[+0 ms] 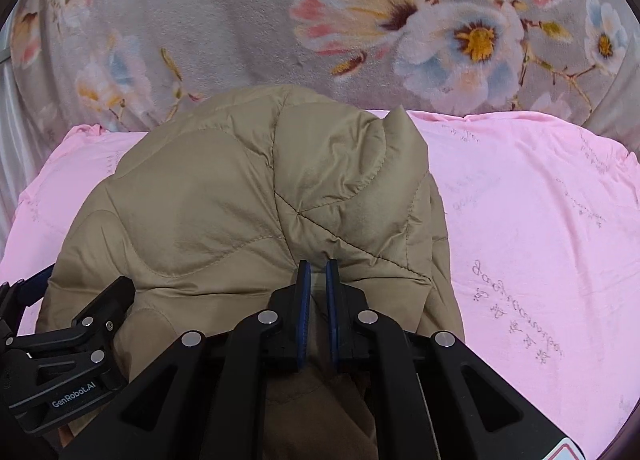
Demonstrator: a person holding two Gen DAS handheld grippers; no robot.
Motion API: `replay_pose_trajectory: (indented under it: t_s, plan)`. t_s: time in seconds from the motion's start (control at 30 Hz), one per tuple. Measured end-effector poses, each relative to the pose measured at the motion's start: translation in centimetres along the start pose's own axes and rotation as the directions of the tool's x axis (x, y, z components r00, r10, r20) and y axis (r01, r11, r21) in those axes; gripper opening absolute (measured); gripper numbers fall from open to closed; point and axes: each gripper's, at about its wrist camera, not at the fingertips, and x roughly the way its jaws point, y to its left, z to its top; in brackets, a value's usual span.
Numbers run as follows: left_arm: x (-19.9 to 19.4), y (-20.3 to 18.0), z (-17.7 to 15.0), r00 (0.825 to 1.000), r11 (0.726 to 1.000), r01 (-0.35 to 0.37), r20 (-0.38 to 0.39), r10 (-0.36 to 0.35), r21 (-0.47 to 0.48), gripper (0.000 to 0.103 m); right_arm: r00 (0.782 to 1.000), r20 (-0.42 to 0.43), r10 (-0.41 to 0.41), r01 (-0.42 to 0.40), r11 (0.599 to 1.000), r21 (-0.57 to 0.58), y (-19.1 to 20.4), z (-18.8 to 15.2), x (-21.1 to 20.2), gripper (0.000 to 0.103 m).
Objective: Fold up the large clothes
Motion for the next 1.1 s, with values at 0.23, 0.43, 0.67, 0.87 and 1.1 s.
replay_pose_trajectory:
  t_s: [0.23, 0.43, 0.67, 0.87, 1.1]
  plan:
    - [1.8, 0.2, 0.4, 0.999, 1.000, 0.028, 0.015, -0.028, -0.006, 0.098, 1.000, 0.014, 0.019, -0.019, 0.999, 0.038, -0.6, 0.0, 1.1, 0.005]
    - [2.3, 0.1, 0.4, 0.999, 0.999, 0.034, 0.032, -0.034, -0.010, 0.098, 1.000, 0.008, 0.028, -0.028, 0.998, 0.054, -0.9, 0.2, 1.3, 0.005]
    - [2.6, -0.1, 0.4, 0.999, 1.000, 0.022, 0.034, -0.022, -0.002, 0.098, 1.000, 0.005, 0.007, -0.007, 0.999, 0.036, -0.7, 0.2, 1.3, 0.005]
    - [2.7, -0.2, 0.3, 0.999, 1.000, 0.015, 0.036, -0.015, 0.004, 0.098, 1.000, 0.001, 0.014, -0.014, 0.999, 0.040, -0.8, 0.1, 1.5, 0.005]
    - [2.5, -0.2, 0.4, 0.999, 1.000, 0.004, 0.041, -0.005, 0.010, 0.098, 1.000, -0.004, -0.007, 0.007, 1.000, 0.005, -0.4, 0.2, 1.4, 0.006]
